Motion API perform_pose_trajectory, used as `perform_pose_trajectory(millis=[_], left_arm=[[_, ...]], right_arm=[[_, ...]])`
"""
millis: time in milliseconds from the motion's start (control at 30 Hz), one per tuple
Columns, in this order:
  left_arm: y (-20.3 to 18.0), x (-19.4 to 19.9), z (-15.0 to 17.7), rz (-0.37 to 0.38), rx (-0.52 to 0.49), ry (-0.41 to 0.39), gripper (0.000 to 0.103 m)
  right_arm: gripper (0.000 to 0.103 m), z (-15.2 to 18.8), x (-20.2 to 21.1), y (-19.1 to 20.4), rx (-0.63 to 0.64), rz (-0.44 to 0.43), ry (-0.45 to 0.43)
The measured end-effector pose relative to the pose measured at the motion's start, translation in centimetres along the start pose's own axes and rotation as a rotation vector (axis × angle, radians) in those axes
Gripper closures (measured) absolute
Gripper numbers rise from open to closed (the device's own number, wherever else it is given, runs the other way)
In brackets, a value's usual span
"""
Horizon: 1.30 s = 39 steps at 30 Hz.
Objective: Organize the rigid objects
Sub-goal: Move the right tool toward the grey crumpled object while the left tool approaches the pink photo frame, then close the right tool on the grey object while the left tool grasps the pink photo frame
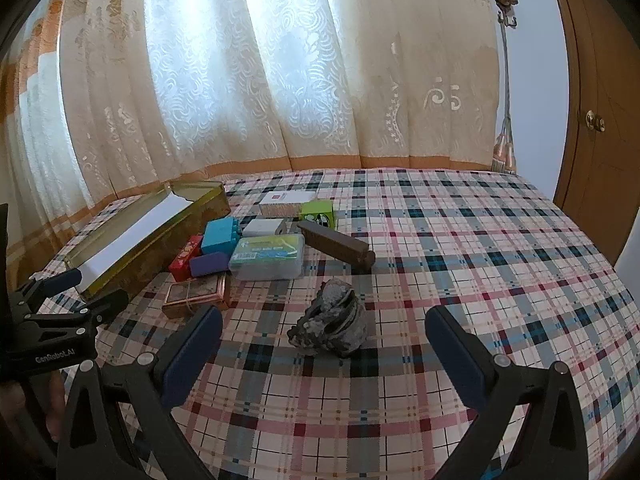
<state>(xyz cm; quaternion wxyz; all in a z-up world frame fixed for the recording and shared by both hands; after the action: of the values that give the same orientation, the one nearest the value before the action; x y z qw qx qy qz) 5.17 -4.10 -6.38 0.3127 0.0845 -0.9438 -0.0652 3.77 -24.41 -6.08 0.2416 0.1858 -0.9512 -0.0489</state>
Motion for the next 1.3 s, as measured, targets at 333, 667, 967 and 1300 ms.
perform_pose_trajectory(millis=[333,667,967,1300], left_arm=[[-0.4,-1.4,0.5,-0.043,-0.024,0.027,0.0],[-2.4,-1.6,-0.1,-0.015,-0.071,0.018,0.0],[-5.4,-2.5,-0.6,0.036,-0.113,0.051,0.0],[-7.8,-5.6,-0.9,0.084,-0.12,0.169,0.0]], right_arm=[[0.0,0.6,-1.9,-1.5,-0.027,0.025,0.061],[0.008,0.5,-5.6,-2.8,-0.06,0.038,0.176],[0.035,0.9,-7.6,-3.7,-0.072,0.024,0.249],[0.052,1.0,-7.4,-4.7,-0.067,0.023,0.259]])
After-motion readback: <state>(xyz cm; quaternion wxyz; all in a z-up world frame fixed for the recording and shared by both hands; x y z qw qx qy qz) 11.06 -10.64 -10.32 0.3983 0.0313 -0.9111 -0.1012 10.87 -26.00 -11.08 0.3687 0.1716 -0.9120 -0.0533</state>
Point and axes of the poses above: each gripper's, at about its wrist camera, not at the fingertips, and x roughly against the way its jaws point, y to its left, z to its underside, the point moved 3 cm from there along -x, roughly the way its jaws point, and after that the axes turned 14 degrees about -z, right-handed, at the moved point
